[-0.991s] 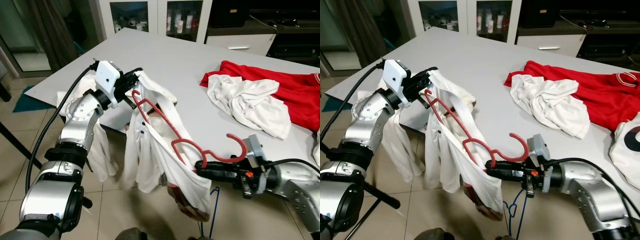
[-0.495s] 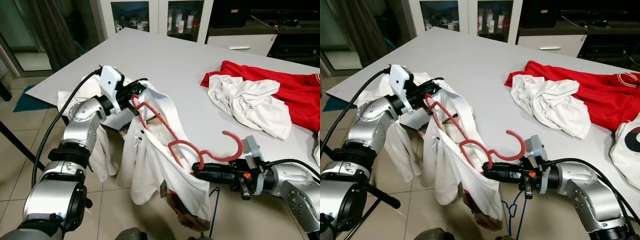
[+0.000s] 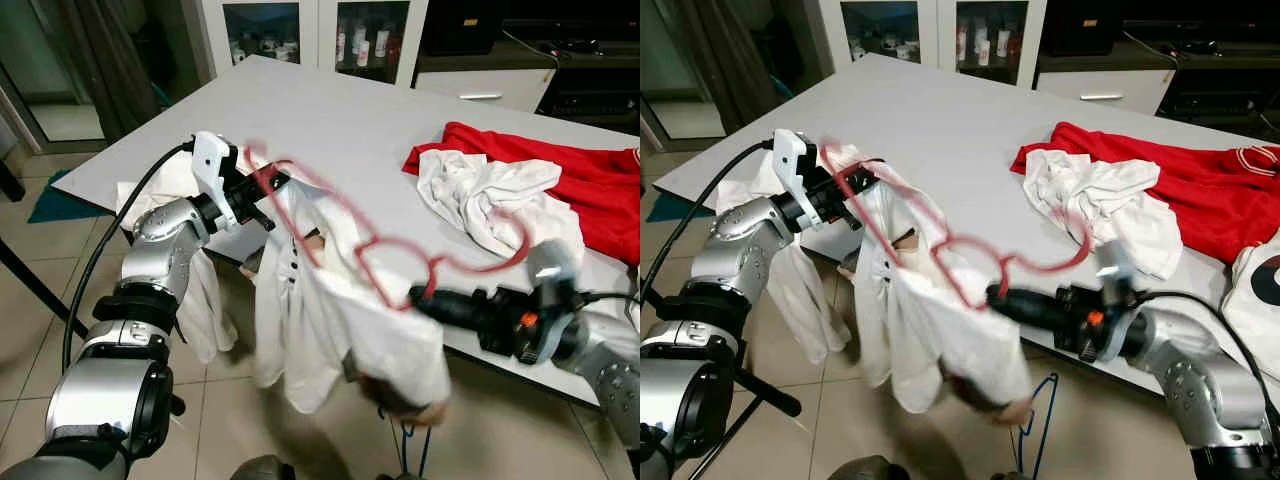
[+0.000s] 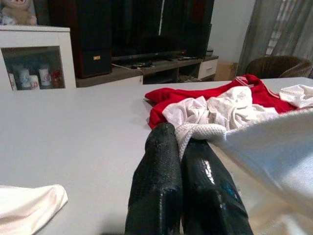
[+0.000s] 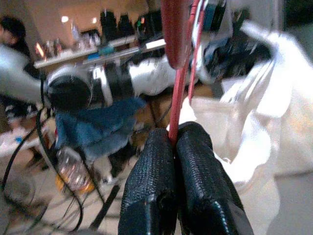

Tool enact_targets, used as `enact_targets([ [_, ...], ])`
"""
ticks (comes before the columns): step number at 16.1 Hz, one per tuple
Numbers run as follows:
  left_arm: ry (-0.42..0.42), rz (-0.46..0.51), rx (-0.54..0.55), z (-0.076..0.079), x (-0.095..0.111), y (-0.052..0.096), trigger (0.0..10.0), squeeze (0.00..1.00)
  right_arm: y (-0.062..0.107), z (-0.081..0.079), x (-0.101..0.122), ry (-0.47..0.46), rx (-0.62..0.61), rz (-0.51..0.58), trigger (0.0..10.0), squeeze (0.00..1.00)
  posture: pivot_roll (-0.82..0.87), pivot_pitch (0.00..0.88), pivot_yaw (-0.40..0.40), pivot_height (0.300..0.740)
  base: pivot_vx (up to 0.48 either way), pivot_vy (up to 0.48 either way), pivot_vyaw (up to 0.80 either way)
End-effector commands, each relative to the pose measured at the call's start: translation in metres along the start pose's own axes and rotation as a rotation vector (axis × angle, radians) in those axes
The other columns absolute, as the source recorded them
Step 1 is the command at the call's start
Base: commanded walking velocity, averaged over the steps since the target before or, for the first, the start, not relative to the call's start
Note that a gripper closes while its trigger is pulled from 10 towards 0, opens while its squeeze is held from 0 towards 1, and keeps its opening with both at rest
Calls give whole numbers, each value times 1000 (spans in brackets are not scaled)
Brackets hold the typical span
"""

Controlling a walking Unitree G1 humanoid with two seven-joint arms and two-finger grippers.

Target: Hang hanger

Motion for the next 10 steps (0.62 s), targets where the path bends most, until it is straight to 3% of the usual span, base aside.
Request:
enact_targets([
  [1, 10, 21, -8, 1, 3, 1, 10000, 0, 0, 3, 9, 12, -7, 46, 10000, 0, -24, 0, 38, 740, 0, 0, 0],
  [3, 24, 30, -20, 8, 0, -3, 10000, 0, -6, 12, 16, 31, -61, 128, 10000, 0, -23, 0, 41, 740, 0, 0, 0],
  [4, 38, 54, -46, 20, -4, -9, 10000, 0, -18, 25, 25, 57, -144, 233, 10000, 0, -25, 0, 44, 740, 0, 0, 0],
  [7, 66, 110, -39, 31, -2, -16, 10000, 0, -37, 38, 30, 78, -229, 311, 10000, 0, -25, 0, 43, 740, 0, 0, 0],
  [10, 94, 193, -12, 44, 5, -25, 10000, 0, -74, 69, 45, 86, -438, 481, 10000, 0, -14, 0, 37, 740, 0, 0, 0],
])
Point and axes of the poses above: a point about 5 cm out from each wrist's last joint towards the gripper, its own y axis pointing back from the gripper into the wrist, its own x axis along the axis of the wrist's last joint, z = x × y, the point moved 1 cm from there along -y, pointing out of the wrist towards the gripper
